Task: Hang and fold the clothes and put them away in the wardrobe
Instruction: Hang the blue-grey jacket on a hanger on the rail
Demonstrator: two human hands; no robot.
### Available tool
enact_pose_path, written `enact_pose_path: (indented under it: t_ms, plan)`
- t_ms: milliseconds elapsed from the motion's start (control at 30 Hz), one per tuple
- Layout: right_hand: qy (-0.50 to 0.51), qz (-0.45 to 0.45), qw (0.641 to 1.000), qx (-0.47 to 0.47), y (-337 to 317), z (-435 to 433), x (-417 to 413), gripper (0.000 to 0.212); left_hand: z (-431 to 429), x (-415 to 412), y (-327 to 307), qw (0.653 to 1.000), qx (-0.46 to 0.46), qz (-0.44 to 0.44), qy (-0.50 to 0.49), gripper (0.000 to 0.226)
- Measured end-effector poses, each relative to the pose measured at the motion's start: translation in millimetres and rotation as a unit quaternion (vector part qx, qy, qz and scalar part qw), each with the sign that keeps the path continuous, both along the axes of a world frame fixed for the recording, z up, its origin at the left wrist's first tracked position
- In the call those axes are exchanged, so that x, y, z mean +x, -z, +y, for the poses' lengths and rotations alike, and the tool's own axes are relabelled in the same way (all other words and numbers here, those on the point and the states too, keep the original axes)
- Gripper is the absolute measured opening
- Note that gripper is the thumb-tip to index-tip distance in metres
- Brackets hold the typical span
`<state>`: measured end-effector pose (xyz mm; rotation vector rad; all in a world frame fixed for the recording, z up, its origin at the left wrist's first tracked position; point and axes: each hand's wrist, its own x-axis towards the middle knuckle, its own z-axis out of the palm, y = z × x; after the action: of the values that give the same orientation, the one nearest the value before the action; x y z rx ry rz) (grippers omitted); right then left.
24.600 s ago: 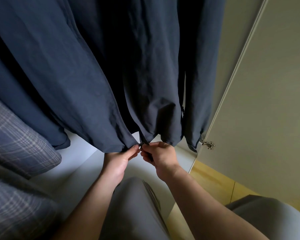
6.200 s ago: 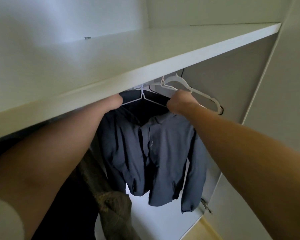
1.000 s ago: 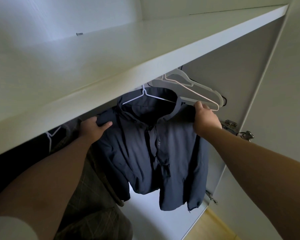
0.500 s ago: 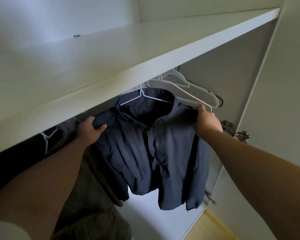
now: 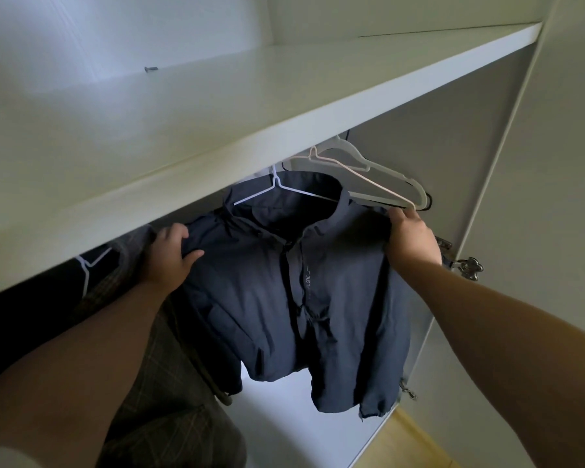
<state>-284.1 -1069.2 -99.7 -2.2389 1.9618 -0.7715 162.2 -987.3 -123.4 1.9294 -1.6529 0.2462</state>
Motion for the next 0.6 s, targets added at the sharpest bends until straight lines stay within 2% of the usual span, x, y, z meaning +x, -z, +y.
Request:
enact_pose_path:
  t_ms: [233,400,600]
  plan:
    - [-0.014,-0.005,0.999,-0.03,-1,1,-7,0.042,0,-5,-7,1.0,0.017,-0.019,-0.002,0.029]
    - [-0.009,-0.075,0.997,-0.024,-7,-3,-1,0.041,1,-6,-9,0.999,-0.003,-0.046,0.009,0.009]
    - [-0.006,-0.126,0.992,0.004,-14,-4,1,0.038,1,-15,-9,0.998,-0.059,-0.026,-0.012,0.005]
